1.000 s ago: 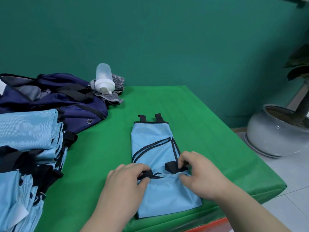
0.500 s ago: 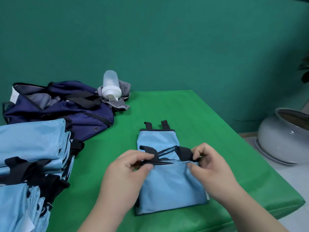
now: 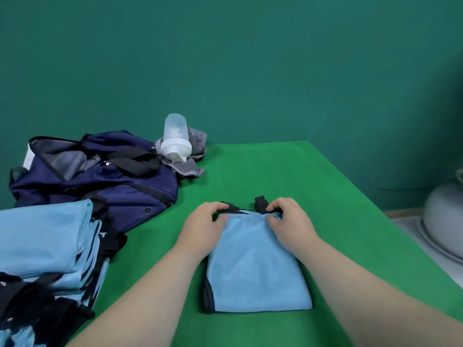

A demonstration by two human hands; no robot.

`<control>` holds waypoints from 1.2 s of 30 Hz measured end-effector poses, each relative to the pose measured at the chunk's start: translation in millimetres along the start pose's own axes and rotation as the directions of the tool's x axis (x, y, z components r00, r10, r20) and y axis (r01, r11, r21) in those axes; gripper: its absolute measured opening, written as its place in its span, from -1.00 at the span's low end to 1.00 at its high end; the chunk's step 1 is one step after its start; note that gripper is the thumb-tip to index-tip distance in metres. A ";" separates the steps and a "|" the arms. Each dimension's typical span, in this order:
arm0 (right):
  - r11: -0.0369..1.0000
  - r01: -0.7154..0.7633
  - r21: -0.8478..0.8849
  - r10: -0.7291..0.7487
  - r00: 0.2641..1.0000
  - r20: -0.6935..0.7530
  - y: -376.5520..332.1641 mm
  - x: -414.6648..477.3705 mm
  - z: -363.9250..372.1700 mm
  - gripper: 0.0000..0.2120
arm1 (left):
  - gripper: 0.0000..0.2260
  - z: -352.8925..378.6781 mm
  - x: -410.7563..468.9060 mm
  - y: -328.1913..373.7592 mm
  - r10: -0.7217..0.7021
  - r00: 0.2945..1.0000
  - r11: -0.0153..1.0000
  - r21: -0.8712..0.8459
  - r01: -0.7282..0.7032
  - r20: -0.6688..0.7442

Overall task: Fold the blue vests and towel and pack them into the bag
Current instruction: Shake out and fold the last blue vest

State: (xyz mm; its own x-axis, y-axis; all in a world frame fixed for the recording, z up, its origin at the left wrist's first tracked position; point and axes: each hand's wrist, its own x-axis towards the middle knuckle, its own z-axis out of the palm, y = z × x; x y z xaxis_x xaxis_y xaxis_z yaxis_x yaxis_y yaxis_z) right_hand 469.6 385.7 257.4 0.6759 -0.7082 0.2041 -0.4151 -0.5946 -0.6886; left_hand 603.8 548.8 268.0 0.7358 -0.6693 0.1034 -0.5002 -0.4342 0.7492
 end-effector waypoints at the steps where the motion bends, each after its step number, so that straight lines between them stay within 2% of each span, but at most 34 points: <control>1: 1.000 0.003 0.002 -0.003 1.000 0.009 4.9 0.9 1.6 -0.82 | -0.74 4.2 -0.3 -5.9 -0.007 1.000 1.000 -0.011 0.007 0.011; 5: 0.997 0.055 0.059 -0.053 0.998 -0.040 14.2 1.5 5.8 -0.81 | -0.77 10.4 -2.6 -14.9 -0.010 1.000 0.996 -0.091 0.007 -0.029; 9: 0.991 0.085 0.099 -0.088 0.996 0.028 12.6 -16.1 8.8 -0.76 | -0.80 6.4 -21.4 -19.7 -0.038 0.998 0.988 -0.149 0.032 -0.043; 12: 0.982 0.068 0.174 -0.086 0.991 0.100 10.7 -31.6 4.3 -0.71 | -0.76 -1.2 -46.7 -24.8 -0.015 0.998 0.999 -0.039 0.013 -0.057; 14: 0.954 0.019 0.300 -0.057 0.991 0.118 8.0 -47.3 -8.1 -0.72 | -0.75 -11.0 -69.2 -23.5 0.022 0.996 0.999 -0.038 -0.026 -0.087; 15: 0.950 0.025 0.311 -0.064 0.991 0.116 8.3 -59.1 -16.2 -0.74 | -0.77 -16.8 -82.0 -22.2 0.050 0.994 0.997 -0.052 -0.055 -0.097; 17: 0.965 0.108 0.238 -0.138 0.984 0.115 8.0 -91.2 -32.0 -0.78 | -0.80 -28.5 -112.5 -20.3 0.162 0.986 0.986 -0.020 -0.163 -0.047; 19: 0.952 0.246 0.179 -0.277 0.946 0.170 7.7 -126.6 -42.0 -0.83 | -0.80 -34.2 -141.7 -23.4 0.282 0.956 0.957 0.053 -0.286 0.074; 21: 0.931 0.353 0.097 -0.365 0.880 0.304 11.0 -151.5 -45.8 -0.72 | -0.64 -34.0 -161.3 -29.4 0.365 0.911 0.903 0.164 -0.397 0.194; 23: 0.895 0.445 -0.041 -0.388 0.820 0.421 17.3 -162.5 -45.4 -0.61 | -0.49 -32.2 -173.3 -31.2 0.332 0.903 0.884 0.243 -0.398 0.273; 26: 0.849 0.491 -0.193 -0.374 0.818 0.437 24.5 -166.6 -48.3 -0.68 | -0.34 -25.9 -179.4 -31.9 0.265 0.918 0.880 0.315 -0.355 0.294; 28: 0.850 0.474 -0.231 -0.362 0.843 0.399 23.2 -168.1 -49.5 -0.73 | -0.40 -21.9 -180.4 -28.6 0.267 0.928 0.884 0.318 -0.343 0.258; 32: 0.875 0.422 -0.237 -0.320 0.872 0.372 6.8 -176.1 -52.9 -0.81 | -0.79 -20.9 -189.9 -15.0 0.305 0.942 0.843 0.420 -0.336 0.141; 34: 0.893 0.396 -0.213 -0.312 0.887 0.340 -1.7 -182.0 -57.6 -0.78 | -0.84 -27.2 -200.8 -6.1 0.295 0.953 0.868 0.399 -0.295 0.063; 36: 0.932 0.333 -0.143 -0.289 0.920 0.265 -8.2 -187.6 -61.2 -0.90 | -0.82 -34.2 -212.5 2.0 0.232 0.973 0.928 0.296 -0.224 0.010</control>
State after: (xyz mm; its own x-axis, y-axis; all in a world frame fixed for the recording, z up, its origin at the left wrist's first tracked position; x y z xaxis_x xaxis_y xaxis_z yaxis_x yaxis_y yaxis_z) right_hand 309.0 500.2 267.4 0.9030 -0.3791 0.2020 -0.2486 -0.8447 -0.4740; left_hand 462.1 710.8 269.9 0.5951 -0.7578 0.2674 -0.7647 -0.4318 0.4783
